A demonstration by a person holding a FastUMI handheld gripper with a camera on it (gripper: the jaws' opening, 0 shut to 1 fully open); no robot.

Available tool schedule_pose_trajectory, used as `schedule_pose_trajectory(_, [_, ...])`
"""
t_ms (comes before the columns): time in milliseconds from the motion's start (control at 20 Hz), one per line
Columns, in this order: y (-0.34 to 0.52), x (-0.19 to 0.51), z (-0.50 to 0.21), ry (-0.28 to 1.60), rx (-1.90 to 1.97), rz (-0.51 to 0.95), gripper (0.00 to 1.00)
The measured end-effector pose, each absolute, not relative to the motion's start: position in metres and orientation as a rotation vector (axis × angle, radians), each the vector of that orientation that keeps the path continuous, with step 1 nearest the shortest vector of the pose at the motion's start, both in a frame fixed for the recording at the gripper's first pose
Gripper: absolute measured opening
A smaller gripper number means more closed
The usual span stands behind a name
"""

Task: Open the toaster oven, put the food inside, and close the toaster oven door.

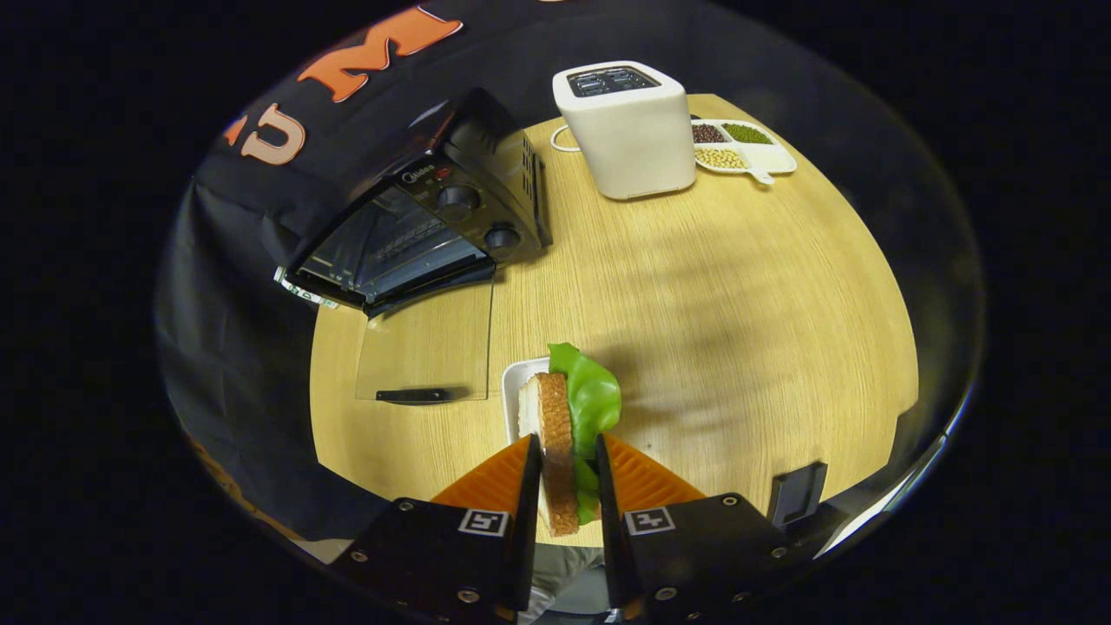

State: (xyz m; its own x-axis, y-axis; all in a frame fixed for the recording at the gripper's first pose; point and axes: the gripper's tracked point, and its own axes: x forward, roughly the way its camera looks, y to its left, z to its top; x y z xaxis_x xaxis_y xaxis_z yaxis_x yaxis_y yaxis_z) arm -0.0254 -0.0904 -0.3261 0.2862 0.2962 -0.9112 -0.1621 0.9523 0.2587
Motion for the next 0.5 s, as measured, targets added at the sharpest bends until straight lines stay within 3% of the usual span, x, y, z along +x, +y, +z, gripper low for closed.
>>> schedule_pose_trajectory(500, [-0.022,-0.029,-0.263,1.052,0.512,0.325,0.34])
